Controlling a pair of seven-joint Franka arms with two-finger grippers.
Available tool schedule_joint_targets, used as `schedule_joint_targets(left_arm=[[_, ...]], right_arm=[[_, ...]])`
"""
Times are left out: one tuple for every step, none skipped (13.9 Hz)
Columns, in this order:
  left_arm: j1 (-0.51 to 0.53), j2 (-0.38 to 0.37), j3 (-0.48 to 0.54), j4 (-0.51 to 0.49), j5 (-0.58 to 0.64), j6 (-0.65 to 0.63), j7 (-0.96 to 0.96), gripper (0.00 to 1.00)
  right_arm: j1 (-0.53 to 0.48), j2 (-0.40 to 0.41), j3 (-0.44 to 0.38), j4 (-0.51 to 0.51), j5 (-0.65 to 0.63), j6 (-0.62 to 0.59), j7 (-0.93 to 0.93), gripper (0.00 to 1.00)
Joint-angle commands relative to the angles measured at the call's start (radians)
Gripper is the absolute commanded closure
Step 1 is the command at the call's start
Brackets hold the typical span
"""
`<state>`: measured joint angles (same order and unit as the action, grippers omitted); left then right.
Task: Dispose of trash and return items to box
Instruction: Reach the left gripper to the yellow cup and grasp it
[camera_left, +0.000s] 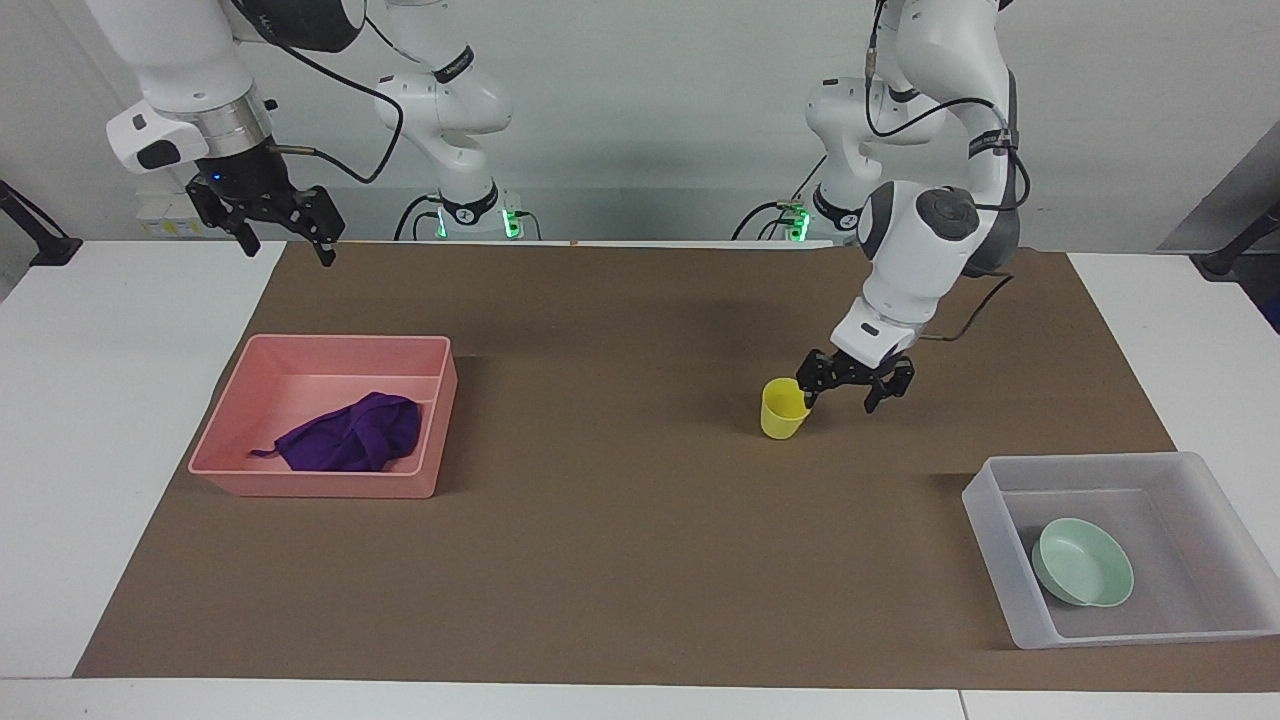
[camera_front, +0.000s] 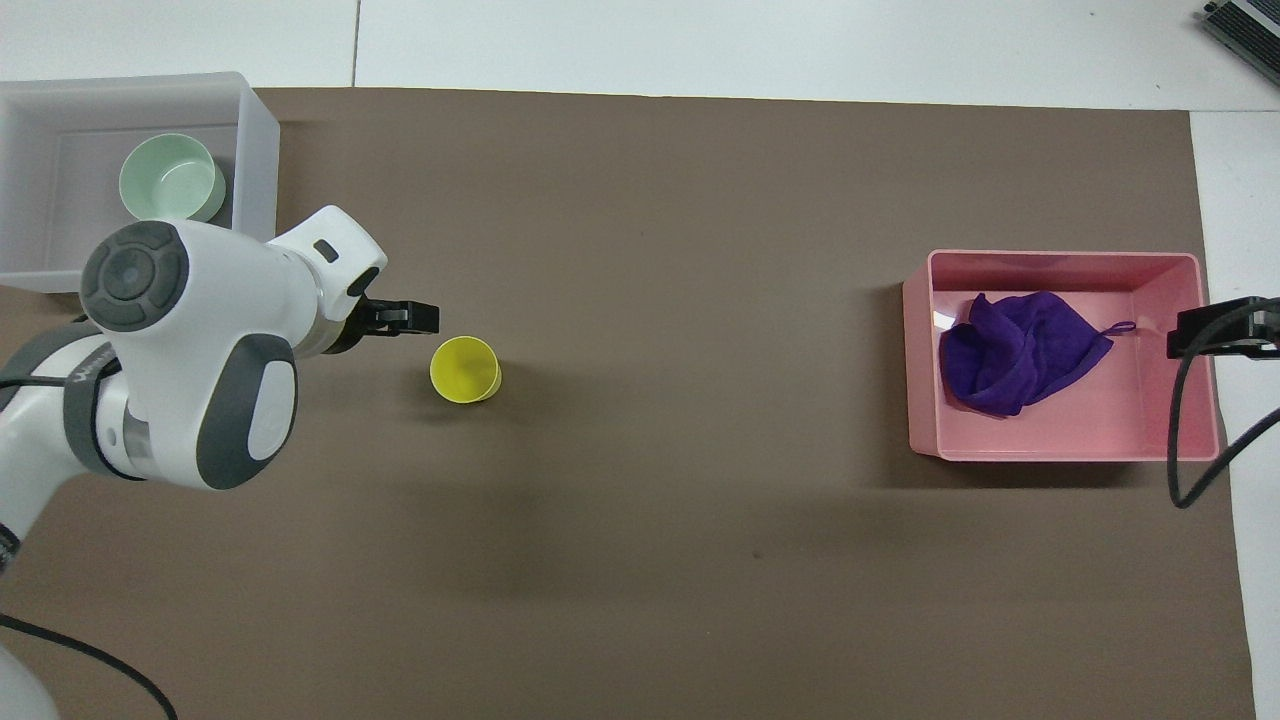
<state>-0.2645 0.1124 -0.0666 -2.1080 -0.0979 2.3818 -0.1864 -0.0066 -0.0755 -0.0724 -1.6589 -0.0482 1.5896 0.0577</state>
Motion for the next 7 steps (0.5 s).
schedule_joint_targets(left_arm=[[-0.03,-0.04,0.018,-0.102,0.017,0.091,-0.021,0.0],[-0.042,-0.031,0.016,-0.105,0.017,0.094,-0.021,0.0],[-0.054,-0.02,0.018,-0.107,0.017,0.102,-0.021,0.0],[-0.056,-0.013,0.018,-0.115,0.017,0.12,-0.021,0.03],[-0.056,-0.011,0.016,-0.122,0.017,0.131,-0.021,0.16],[-0.056,-0.011,0.016,-0.122,0.017,0.129,-0.021,0.46],[-0.056,-0.011,0.016,-0.122,0.017,0.129,-0.021,0.82]], right_arm=[[-0.007,-0.013,0.006,-0.036,0.043,0.032,0.011,0.0],[-0.006,-0.01,0.008,-0.035,0.044,0.021,0.001,0.0],[0.002,-0.001,0.011,-0.015,0.038,-0.02,-0.007,0.0],[0.011,0.005,0.013,0.001,0.033,-0.043,-0.007,0.0],[0.002,0.002,0.013,-0.005,0.042,-0.043,-0.007,0.0],[0.011,-0.009,0.013,-0.025,0.042,-0.045,0.002,0.0],[0.016,-0.024,0.013,-0.053,0.044,-0.04,0.008,0.0]])
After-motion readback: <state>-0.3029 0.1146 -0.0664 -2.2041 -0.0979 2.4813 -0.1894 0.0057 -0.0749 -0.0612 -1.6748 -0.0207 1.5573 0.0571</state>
